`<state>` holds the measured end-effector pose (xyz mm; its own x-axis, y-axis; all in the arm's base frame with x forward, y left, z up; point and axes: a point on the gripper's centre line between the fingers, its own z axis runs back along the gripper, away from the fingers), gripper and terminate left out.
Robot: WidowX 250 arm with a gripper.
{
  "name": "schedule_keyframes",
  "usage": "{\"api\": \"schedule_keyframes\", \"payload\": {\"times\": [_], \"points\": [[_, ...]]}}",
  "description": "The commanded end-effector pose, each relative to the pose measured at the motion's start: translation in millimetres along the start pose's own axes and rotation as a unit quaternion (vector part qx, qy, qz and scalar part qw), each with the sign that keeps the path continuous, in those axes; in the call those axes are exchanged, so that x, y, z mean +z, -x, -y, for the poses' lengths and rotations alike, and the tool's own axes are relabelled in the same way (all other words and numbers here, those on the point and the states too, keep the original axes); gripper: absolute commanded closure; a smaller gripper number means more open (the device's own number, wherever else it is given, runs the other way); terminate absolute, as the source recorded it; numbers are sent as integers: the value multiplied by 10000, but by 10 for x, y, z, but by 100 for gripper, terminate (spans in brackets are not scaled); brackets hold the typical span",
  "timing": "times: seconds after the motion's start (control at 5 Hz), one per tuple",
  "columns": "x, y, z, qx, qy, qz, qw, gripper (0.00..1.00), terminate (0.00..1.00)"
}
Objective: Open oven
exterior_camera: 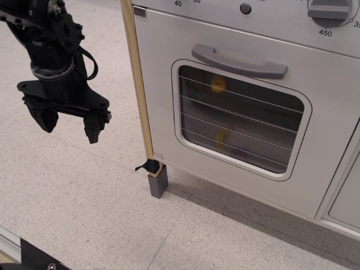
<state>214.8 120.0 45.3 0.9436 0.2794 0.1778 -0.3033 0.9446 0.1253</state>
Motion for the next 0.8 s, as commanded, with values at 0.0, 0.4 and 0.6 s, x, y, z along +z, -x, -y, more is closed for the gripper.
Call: {"api": "schedule_keyframes", "payload": {"times": [0.0, 0.4, 0.6], "points": [[0, 0, 0, 0, 0, 0, 10000, 0, 0], [620, -211, 614, 982, 901, 84, 9910, 0, 0], [841, -371, 844, 2039, 1310, 389, 9694, 0, 0]]}}
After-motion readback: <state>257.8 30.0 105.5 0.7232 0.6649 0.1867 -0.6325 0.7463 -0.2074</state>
